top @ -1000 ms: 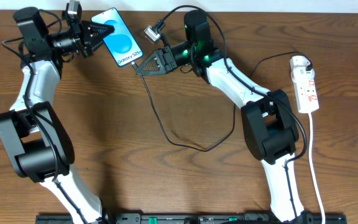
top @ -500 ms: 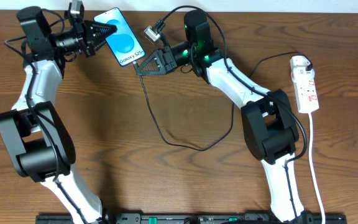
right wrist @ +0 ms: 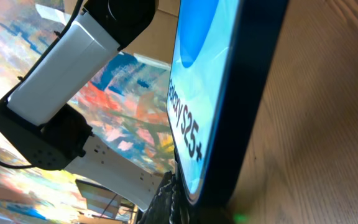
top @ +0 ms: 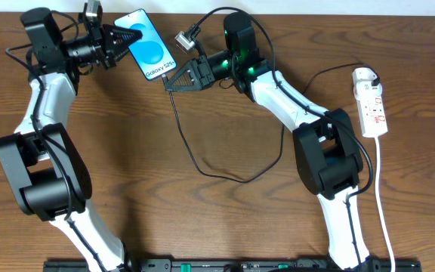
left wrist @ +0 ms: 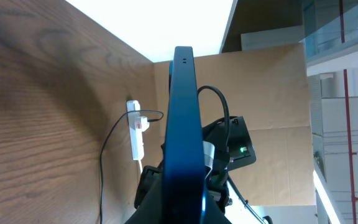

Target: Plug charger to phone and switch on socket

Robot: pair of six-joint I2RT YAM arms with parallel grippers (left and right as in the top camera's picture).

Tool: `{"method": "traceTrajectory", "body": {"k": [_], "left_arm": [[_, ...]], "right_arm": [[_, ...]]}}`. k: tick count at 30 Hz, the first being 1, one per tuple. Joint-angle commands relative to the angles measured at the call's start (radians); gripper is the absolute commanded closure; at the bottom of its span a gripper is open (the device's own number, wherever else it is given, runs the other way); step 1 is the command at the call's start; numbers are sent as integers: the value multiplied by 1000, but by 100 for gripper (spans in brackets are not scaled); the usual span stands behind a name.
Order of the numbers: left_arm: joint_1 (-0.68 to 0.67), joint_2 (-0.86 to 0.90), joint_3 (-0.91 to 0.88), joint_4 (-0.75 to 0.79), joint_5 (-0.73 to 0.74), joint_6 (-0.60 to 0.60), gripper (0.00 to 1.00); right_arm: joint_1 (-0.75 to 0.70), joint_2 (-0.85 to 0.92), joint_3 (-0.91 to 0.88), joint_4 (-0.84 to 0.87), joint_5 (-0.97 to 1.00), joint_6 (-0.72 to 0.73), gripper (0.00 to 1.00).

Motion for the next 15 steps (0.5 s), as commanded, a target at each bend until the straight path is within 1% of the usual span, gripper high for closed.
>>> {"method": "traceTrajectory", "body": {"k": [1,5,11,15], "left_arm": [[-17,-8,11,5,48,22,93],[-19,-8,11,5,51,22,92],[-19,-8,11,5,52,23,92],[-19,-8,9,5,60,75,93]], "right_arm": [[5,-33,13,25,48,27,99],[-8,-33,13,94,55,77,99],[-12,-33,13,95,62,80,99],[-12,-33,13,88,48,79,99]]}}
